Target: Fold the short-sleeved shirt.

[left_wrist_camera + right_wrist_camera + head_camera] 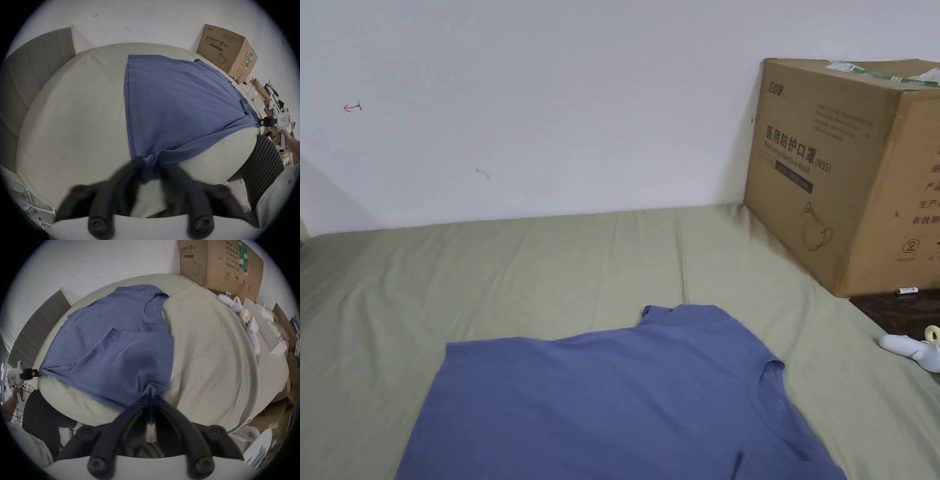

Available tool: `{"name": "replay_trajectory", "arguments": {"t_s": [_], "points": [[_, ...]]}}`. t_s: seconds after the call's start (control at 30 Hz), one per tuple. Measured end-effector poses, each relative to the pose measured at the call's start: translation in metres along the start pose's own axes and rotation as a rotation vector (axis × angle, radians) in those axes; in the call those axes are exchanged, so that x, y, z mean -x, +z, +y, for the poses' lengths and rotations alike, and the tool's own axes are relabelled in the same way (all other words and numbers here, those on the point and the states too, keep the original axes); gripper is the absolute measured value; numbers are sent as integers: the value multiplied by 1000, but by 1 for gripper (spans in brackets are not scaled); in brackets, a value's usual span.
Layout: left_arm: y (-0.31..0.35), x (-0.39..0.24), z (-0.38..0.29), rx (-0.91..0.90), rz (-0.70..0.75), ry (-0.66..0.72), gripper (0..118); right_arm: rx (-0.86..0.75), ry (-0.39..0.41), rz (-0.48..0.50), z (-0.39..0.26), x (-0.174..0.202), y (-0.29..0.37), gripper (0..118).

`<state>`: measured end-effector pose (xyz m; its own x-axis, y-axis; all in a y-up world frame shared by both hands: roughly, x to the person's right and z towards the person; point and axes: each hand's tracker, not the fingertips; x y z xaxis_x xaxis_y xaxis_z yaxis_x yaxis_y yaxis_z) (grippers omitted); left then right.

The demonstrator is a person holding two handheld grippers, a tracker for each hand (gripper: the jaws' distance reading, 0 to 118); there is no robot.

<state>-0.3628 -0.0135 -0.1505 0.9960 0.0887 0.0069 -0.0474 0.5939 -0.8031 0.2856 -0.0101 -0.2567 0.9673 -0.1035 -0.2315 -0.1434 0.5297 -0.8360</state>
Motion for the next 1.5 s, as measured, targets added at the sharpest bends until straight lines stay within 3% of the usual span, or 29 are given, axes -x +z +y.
{"name": "replay_trajectory", "arguments": {"t_s": [0.03, 0.07, 0.1, 0.3, 0.4, 0.47, 0.53, 0.57, 0.6, 0.63, 0.67, 0.7, 0.73, 0.8, 0.83, 0.93, 1.17, 1.27, 1.4, 1.5], "points": [[3, -4, 1, -7, 36, -35, 109, -18, 34, -14, 2, 4, 3, 64], [8, -8, 2, -34, 52, -56, 116, -39, 55, -25, 3, 9, 8, 101], [16, -11, 4, -77, 45, -51, 114, -57, 59, -30, 5, 13, 12, 115], [74, -46, 52, -356, -27, 49, 115, -337, 42, 16, 40, 51, 74, 118], [105, -73, 80, -551, -19, 65, 115, -536, 32, 13, 58, 80, 104, 118], [121, -94, 93, -713, 24, 53, 114, -757, 37, -14, 67, 103, 117, 117], [128, -115, 105, -852, 71, 22, 102, -927, 66, -29, 75, 124, 123, 117], [128, -125, 111, -902, 95, 6, 79, -980, 71, -56, 82, 136, 123, 117], [128, -133, 116, -921, 116, 0, 50, -989, 67, -84, 90, 145, 123, 114], [126, -144, 125, -935, 136, -6, 19, -998, 60, -84, 98, 152, 123, 104], [119, -149, 131, -903, 138, 5, 1, -1014, 48, -67, 103, 157, 125, 64], [117, -154, 134, -902, 143, 9, 2, -1021, 22, -63, 110, 159, 124, 12], [116, -157, 136, -910, 108, 18, 1, -1004, 2, -69, 116, 162, 123, 0], [111, -163, 139, -902, 99, 11, 1, -994, -24, -58, 119, 161, 124, 0], [110, -166, 139, -892, 164, -11, 1, -990, -23, -62, 122, 160, 123, 0], [107, -164, 138, -887, 134, -8, 0, -992, 11, -126, 119, 162, 122, 0], [123, -138, 156, -800, 111, 38, 0, -926, 6, -112, 124, 157, 113, 0], [118, -101, 176, -515, 32, 40, 0, -862, 1, -68, 125, 155, 110, 0], [70, -39, 164, 113, -57, 154, 0, -783, 79, -64, 118, 154, 105, 0], [41, -13, 121, 255, -32, 169, 0, -738, 103, -51, 111, 152, 98, 0]]}}
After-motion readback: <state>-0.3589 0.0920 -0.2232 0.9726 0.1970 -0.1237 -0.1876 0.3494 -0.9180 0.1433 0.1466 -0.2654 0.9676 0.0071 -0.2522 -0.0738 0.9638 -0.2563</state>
